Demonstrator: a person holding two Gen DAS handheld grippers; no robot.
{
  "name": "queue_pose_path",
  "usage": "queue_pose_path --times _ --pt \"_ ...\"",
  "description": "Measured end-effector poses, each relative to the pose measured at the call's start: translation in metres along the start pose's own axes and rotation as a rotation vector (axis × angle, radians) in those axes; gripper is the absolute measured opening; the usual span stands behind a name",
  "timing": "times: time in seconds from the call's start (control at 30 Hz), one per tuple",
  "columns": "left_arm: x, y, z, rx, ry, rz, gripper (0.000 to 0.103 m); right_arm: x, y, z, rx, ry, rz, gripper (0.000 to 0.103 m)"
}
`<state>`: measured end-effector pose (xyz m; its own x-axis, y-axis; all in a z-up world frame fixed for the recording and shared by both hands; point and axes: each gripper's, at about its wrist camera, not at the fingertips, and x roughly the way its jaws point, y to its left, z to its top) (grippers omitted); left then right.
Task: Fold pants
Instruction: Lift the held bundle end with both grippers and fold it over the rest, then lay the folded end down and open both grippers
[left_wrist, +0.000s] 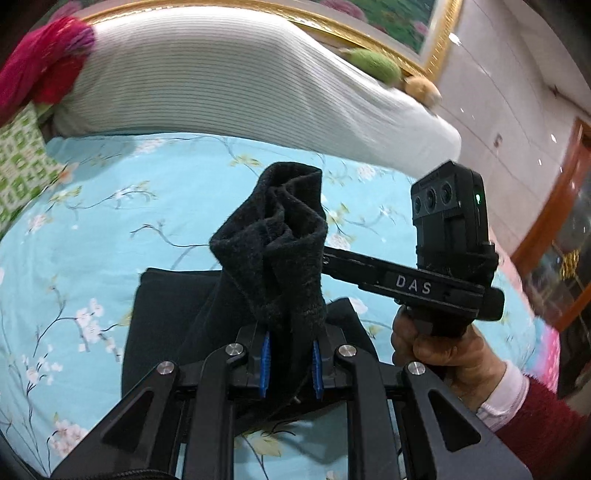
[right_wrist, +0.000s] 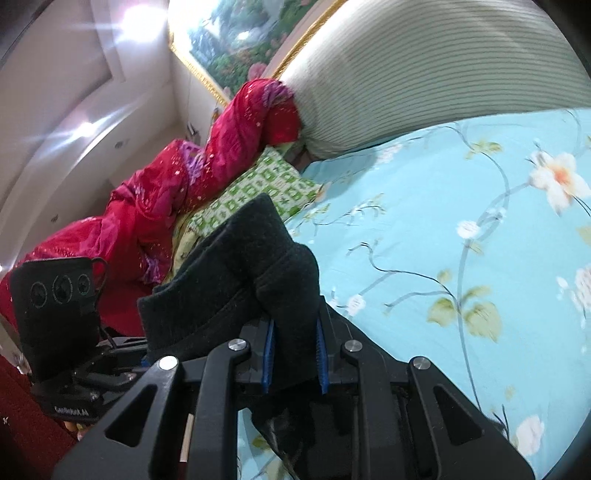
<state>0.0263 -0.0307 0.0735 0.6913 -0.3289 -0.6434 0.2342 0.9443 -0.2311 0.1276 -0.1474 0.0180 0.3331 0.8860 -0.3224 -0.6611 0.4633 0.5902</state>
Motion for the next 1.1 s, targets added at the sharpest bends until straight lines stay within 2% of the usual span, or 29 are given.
queue_pose_path --times 0.2,0.37,0.67,0.8,0.93,1.0,1.1 --pt "0.026 -0.018 -0.017 0.059 0.040 0.012 0.016 -0.010 -0.021 -0.019 0.058 -0.011 -0.026 0.020" --pt "0.042 -0.025 -0.028 0.082 0.059 -0.013 0.016 -0.019 -0.036 -0.033 0.111 -0.022 -0.068 0.024" --pt "0.056 -0.034 -0.037 0.133 0.088 -0.056 0.019 -0.036 -0.041 -0.050 0.159 -0.043 -0.176 0.027" --pt "0.061 -0.036 -0.043 0.141 0.107 -0.072 0.020 -0.044 -0.040 -0.058 0.173 -0.026 -0.273 0.027" --pt "0.060 -0.037 -0.046 0.147 0.111 -0.087 0.031 -0.056 -0.036 -0.067 0.189 -0.041 -0.328 0.027" --pt "0.062 -0.037 -0.045 0.141 0.114 -0.106 0.040 -0.062 -0.032 -0.069 0.190 -0.053 -0.360 0.027" --pt "0.060 -0.037 -0.045 0.129 0.122 -0.138 0.043 -0.072 -0.024 -0.070 0.200 -0.071 -0.434 0.027"
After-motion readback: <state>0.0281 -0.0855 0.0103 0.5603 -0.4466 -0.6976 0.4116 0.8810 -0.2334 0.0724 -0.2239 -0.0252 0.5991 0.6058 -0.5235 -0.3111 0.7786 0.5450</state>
